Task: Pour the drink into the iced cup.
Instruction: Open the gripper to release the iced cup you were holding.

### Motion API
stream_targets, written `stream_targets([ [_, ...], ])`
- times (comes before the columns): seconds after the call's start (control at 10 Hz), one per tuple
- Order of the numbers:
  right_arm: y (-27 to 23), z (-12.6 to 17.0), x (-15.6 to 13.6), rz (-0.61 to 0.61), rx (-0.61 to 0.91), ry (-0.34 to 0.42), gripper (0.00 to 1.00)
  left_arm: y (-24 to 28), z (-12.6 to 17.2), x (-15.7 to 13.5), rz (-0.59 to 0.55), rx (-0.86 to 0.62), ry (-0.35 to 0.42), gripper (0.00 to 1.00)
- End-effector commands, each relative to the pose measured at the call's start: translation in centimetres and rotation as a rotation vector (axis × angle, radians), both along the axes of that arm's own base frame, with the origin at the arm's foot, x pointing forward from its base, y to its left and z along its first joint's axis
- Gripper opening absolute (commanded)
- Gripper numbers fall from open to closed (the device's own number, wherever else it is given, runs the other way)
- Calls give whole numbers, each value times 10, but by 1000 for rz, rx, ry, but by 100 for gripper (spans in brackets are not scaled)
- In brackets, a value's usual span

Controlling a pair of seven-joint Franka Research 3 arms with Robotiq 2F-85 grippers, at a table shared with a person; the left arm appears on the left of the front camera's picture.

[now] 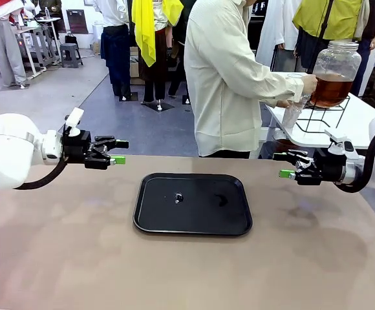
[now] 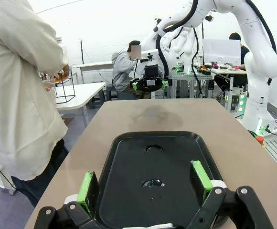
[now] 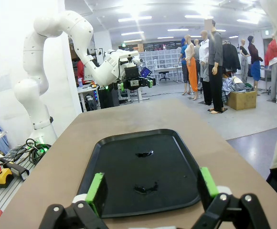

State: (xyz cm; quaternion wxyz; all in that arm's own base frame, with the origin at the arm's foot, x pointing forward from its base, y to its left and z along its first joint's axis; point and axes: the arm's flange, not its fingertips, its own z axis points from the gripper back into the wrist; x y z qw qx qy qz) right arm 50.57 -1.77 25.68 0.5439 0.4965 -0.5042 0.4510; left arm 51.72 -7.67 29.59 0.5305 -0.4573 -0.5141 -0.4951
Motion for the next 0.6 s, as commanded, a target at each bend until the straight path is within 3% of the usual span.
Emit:
stream_targets([
  [0.0,2,4,1,2,-3,2,100,-1,4,-1,0,1,-7,100],
  [0.5,2,4,1,2,-3,2,100,-1,4,-1,0,1,-7,100],
])
